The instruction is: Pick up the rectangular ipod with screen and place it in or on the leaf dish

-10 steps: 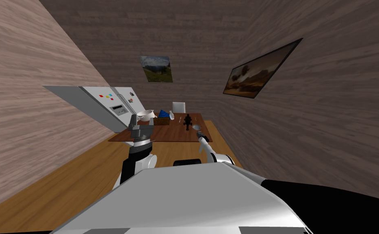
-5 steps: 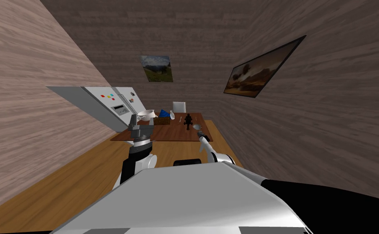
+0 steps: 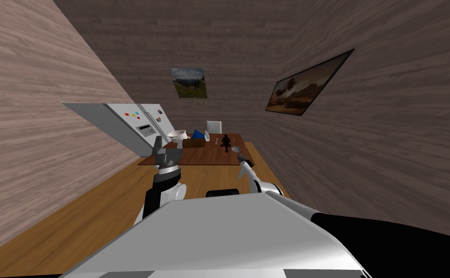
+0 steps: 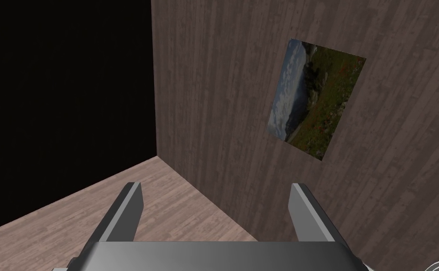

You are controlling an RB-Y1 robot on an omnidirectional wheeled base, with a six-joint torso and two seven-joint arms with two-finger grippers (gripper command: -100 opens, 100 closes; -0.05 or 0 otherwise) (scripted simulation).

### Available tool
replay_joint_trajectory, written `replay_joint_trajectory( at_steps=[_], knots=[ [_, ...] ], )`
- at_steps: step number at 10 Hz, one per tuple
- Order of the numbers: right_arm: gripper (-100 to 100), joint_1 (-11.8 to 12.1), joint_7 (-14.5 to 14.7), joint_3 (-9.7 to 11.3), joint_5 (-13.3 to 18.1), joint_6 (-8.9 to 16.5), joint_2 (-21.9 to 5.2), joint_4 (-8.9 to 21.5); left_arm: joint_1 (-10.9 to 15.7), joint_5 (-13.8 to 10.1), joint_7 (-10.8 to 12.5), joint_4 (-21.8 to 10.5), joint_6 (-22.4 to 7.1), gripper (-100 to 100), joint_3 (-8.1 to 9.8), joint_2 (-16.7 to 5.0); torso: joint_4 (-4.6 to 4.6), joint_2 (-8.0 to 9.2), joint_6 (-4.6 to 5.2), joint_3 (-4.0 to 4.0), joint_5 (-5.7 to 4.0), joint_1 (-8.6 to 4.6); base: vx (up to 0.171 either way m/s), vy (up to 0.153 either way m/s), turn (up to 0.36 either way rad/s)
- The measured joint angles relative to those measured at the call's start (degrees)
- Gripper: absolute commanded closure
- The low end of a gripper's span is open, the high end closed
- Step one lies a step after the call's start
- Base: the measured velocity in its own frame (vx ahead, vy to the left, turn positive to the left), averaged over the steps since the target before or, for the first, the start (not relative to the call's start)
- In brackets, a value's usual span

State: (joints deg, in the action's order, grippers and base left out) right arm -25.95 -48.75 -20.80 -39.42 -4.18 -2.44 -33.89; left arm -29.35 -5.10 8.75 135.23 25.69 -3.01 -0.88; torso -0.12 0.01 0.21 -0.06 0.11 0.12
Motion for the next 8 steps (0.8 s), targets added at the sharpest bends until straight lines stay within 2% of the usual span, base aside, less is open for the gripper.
replay_joint_trajectory(
  at_steps=[1,2,3,5,6,7,8],
  knots=[
    [100,-0.6,-1.5,2.0,-0.4,-1.2,-0.8,1.7,0.0,0.0,0.0,0.0,0.0,0,0.01,0.0,-0.08,-0.1,-0.02,-0.08,-0.09,-0.18,0.005,-0.021,0.005],
    [100,-0.9,-2.0,2.6,-0.4,-1.4,-0.9,2.9,0.0,0.0,0.0,0.0,0.0,0,0.01,0.0,-0.1,-0.17,-0.02,-0.13,-0.13,-0.27,-0.028,0.069,-0.017],
    [100,-0.5,0.0,0.1,0.2,0.1,-0.7,1.1,0.0,0.0,0.0,0.0,0.0,0,0.0,0.0,-0.07,-0.09,0.03,-0.08,-0.06,-0.04,-0.042,0.09,-0.045],
    [100,-1.5,-1.0,2.0,-0.3,-0.6,-2.3,3.3,0.0,0.0,0.0,0.0,0.0,0,0.0,0.0,-0.06,-0.06,-0.04,-0.06,-0.07,-0.02,-0.025,0.061,-0.022],
    [100,-3.3,-3.1,4.8,-1.3,-2.0,-4.3,6.6,0.0,0.0,0.0,0.0,0.0,0,0.0,0.0,-0.04,-0.09,0.0,-0.06,-0.03,0.04,-0.028,0.08,-0.035],
    [100,-2.9,-2.1,2.8,-0.9,-1.4,-4.1,5.1,0.0,0.0,0.0,0.0,0.0,0,0.0,0.0,-0.04,-0.04,0.0,-0.04,-0.04,0.07,-0.037,0.114,-0.121],
    [100,-4.4,-3.2,5.0,-1.6,-1.4,-6.0,7.1,0.0,0.0,0.0,0.0,0.0,0,0.0,0.0,-0.02,-0.02,0.05,-0.02,0.01,0.15,-0.015,0.097,-0.087]
  ],
)
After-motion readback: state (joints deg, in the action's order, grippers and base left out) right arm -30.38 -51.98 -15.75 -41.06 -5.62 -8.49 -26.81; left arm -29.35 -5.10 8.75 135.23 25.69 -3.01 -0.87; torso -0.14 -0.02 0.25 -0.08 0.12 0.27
